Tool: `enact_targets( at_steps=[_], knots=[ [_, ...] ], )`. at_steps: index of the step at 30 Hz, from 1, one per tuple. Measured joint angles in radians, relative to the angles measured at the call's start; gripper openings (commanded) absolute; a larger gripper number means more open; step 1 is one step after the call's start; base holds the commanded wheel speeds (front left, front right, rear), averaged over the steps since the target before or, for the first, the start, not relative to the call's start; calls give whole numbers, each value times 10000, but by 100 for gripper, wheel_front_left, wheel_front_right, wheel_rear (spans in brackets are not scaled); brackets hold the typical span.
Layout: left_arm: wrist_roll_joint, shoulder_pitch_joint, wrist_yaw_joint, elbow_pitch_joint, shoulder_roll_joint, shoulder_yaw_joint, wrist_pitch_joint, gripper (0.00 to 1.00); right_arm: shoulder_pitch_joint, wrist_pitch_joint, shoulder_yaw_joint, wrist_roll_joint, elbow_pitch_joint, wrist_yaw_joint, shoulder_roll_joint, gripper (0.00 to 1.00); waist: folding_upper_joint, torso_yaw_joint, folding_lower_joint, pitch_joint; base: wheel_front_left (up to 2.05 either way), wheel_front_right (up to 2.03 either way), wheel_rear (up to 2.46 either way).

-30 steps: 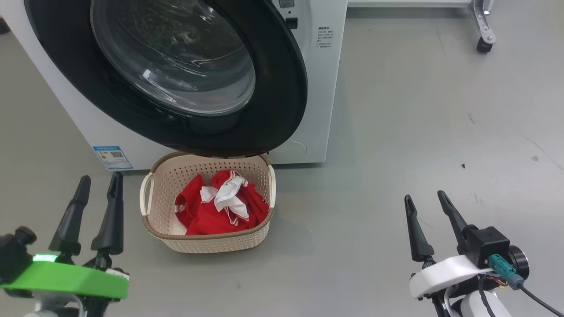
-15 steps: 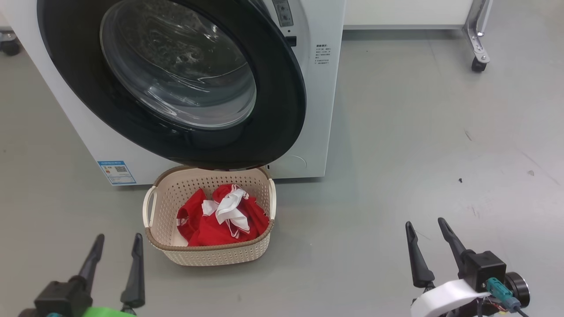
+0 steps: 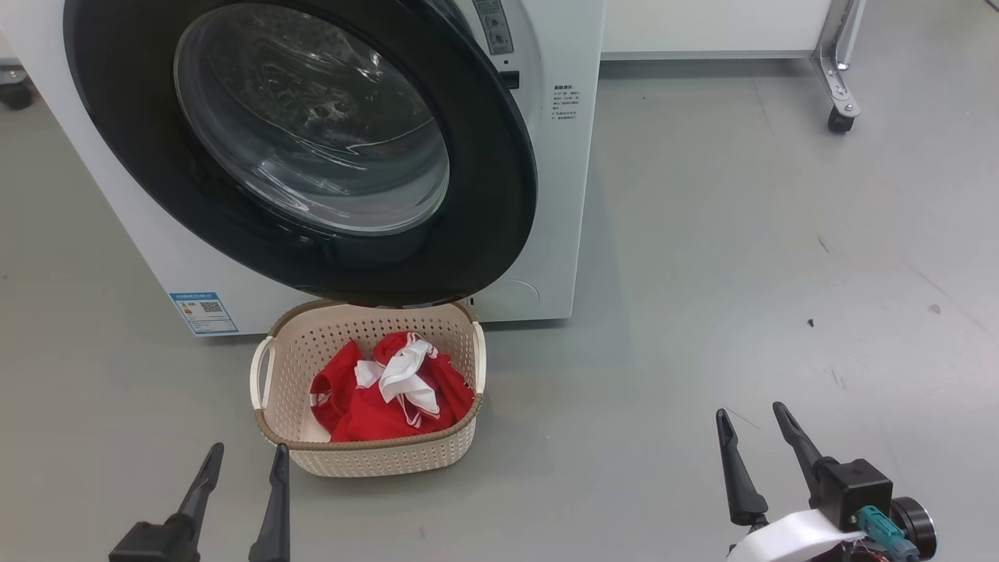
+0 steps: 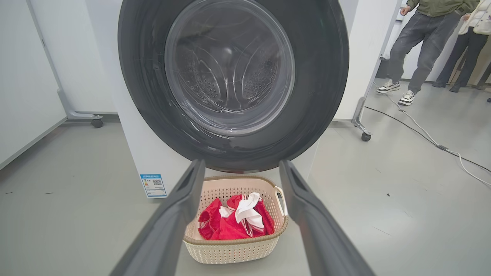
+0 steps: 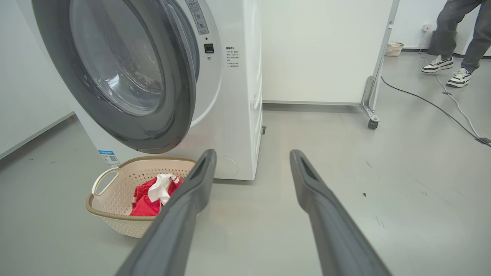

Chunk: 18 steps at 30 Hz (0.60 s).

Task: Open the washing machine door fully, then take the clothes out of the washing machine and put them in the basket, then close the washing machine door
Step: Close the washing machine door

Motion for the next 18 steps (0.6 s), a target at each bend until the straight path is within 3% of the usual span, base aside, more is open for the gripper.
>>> enact_targets(
  at_steps=[18],
  knots=[
    [125, 18, 100, 192, -221, -115, -86, 100, 93, 0, 63, 0, -21, -2, 17, 100, 0, 43, 0, -75, 0, 0, 0]
  ],
)
